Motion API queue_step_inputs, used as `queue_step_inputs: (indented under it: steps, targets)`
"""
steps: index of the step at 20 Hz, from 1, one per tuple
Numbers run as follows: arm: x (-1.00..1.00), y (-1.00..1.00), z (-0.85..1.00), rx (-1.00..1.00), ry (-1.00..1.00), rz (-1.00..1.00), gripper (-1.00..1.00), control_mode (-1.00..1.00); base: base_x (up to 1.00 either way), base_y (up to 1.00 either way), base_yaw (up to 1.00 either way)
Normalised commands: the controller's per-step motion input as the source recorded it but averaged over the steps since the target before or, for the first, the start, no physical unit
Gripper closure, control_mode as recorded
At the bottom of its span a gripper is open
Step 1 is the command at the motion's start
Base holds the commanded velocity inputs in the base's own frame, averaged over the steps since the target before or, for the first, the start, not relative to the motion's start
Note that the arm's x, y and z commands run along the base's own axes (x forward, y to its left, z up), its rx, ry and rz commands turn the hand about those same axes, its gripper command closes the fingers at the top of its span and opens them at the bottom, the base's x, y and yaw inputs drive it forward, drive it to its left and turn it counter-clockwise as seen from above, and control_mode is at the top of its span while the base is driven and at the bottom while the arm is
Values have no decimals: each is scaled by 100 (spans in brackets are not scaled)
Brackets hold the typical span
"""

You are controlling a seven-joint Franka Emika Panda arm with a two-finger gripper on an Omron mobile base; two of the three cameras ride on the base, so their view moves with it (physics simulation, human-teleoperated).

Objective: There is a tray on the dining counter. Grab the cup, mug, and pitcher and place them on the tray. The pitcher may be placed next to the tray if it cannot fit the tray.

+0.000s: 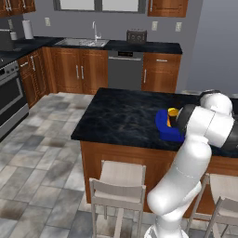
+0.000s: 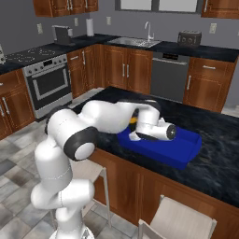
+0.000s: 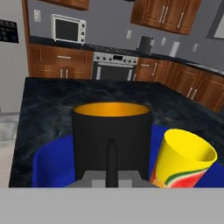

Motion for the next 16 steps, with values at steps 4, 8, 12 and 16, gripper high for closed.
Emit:
queue_step_inputs:
  steps: [4, 8, 12, 16]
  targets:
    - [0, -13, -27, 0, 1, 10, 100, -100, 0, 0, 0]
    - [0, -14, -25, 0, 2, 10, 100, -100, 0, 0, 0]
    - [4, -3, -23, 0, 4, 10, 100, -100, 0, 0, 0]
    - [6, 0, -17, 0, 2, 9, 100, -100, 0, 0, 0]
